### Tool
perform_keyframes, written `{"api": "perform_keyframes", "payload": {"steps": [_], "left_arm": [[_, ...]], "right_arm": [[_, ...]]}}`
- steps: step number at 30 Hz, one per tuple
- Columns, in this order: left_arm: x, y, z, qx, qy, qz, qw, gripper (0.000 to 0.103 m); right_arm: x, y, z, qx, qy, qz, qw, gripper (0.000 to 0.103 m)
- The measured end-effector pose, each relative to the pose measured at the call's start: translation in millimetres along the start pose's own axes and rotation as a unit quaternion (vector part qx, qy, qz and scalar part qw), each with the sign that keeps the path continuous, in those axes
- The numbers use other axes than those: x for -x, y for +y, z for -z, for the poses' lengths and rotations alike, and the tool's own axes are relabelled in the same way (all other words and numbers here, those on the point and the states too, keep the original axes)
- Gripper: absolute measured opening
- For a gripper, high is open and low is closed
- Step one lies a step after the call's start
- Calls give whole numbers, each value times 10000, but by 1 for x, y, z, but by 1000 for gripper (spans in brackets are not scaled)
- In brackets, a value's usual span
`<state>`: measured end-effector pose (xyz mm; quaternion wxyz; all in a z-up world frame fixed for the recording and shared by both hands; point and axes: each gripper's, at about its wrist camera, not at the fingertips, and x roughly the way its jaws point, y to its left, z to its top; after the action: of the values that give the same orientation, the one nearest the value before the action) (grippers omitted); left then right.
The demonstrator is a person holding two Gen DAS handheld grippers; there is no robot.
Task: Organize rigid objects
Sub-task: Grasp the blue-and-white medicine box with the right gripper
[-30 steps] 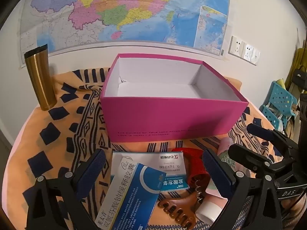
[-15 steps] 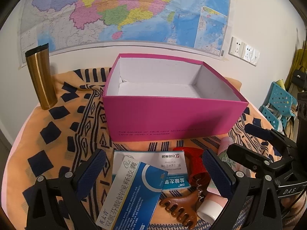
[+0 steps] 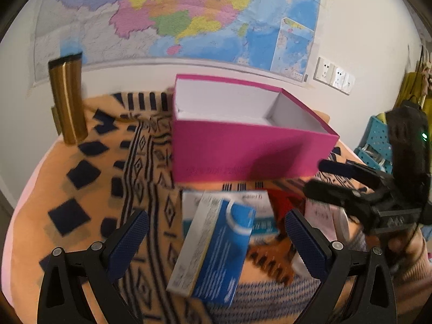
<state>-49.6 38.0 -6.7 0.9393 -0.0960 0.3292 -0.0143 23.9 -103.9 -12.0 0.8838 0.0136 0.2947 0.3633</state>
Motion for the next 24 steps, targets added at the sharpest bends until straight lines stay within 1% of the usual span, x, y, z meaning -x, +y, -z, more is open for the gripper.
{"api": "perform_keyframes", "payload": {"steps": [2,5,6,7,8,9,11,12,14,15,16,17,19,22,24], "left_arm": [[3,7,8,149,102,155,9997,102],[1,15,20,167,520,128,9984,102],[-2,18,26,230,648,173,9975,100],[-4,20,30,386,813,308,9955,97],[-6,22,35,497,941,425,9934,95],[-7,24,38,545,1065,453,9918,92],[-8,24,44,595,1143,527,9903,88],[-8,24,45,583,1186,516,9899,84],[-9,25,48,591,1264,579,9885,75],[-10,25,47,604,1348,614,9871,67],[-11,25,49,600,1350,632,9870,62],[-11,25,49,590,1379,613,9868,61],[-14,26,50,572,1321,603,9877,59],[-15,31,47,712,1281,650,9871,53],[-17,34,44,809,1215,665,9871,53]], "right_arm": [[-9,9,-3,156,133,-225,9995,88],[-25,21,-5,328,328,-507,9976,83],[-32,27,-5,411,424,-580,9966,81],[-38,31,-6,458,503,-639,9956,80],[-44,35,-6,489,583,-716,9945,75],[-50,38,-6,512,655,-811,9932,70],[-58,42,-7,532,785,-974,9907,64],[-62,44,-7,540,829,-1015,9899,62],[-71,47,-7,553,913,-1093,9883,59],[-76,48,-7,544,990,-1123,9872,56],[-79,48,-7,540,1039,-1159,9863,54],[-81,49,-6,544,1084,-1176,9856,52],[-83,50,-5,575,1135,-1116,9856,52],[-81,45,-6,516,1152,-1083,9861,51],[-78,41,-5,445,1163,-1068,9865,50]]}}
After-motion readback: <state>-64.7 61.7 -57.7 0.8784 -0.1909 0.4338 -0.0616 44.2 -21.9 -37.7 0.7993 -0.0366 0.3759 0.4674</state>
